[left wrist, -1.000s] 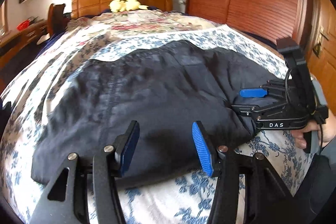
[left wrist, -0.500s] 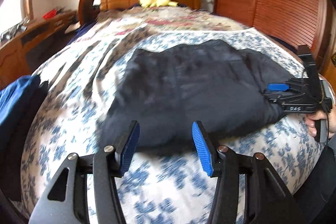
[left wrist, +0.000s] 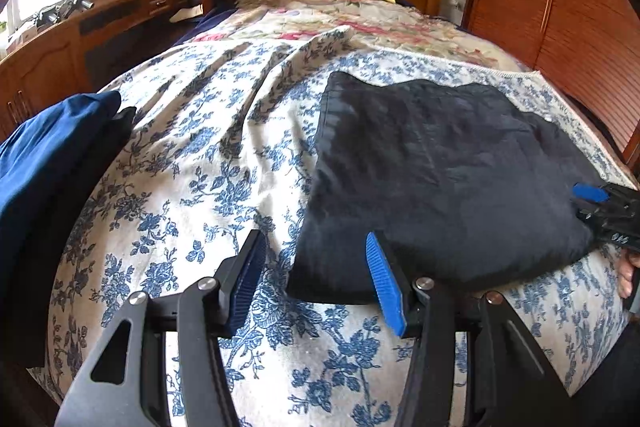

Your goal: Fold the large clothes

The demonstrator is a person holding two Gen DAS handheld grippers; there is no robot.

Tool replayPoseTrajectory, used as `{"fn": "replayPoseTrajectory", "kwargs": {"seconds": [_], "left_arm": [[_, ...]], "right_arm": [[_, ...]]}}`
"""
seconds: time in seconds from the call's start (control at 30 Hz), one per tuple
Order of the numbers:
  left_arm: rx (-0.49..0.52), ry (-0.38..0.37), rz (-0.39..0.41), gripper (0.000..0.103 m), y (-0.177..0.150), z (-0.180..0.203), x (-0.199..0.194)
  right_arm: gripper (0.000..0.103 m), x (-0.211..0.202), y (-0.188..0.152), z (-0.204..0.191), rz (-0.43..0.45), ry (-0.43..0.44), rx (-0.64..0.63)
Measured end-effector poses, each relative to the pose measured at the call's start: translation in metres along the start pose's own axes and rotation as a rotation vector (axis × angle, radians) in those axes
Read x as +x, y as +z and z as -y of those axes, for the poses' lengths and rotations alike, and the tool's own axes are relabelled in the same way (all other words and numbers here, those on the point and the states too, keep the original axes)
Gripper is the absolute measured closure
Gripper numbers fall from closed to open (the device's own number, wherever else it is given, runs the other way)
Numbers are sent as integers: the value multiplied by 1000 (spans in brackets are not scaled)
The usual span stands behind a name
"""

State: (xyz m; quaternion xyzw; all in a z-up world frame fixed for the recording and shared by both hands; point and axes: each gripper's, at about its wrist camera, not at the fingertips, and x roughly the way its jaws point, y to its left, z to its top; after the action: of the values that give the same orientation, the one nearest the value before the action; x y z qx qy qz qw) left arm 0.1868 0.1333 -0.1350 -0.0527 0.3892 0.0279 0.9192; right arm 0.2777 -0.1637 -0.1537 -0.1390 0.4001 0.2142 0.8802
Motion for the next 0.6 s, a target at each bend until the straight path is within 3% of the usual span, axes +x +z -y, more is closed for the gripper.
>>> {"fn": "replayPoseTrajectory", "kwargs": {"seconds": [0.13, 0.33, 0.6], "left_arm": [[-2, 10, -30, 52, -5, -4, 8], [-19, -3, -64, 52, -11, -8, 16], [-15, -1, -83, 52, -15, -3, 21]], "right_arm": [[50, -12, 4, -1, 45, 15, 19], [50, -22, 9, -19, 93, 135, 1], [48, 8, 7, -37, -4, 163, -33]]}}
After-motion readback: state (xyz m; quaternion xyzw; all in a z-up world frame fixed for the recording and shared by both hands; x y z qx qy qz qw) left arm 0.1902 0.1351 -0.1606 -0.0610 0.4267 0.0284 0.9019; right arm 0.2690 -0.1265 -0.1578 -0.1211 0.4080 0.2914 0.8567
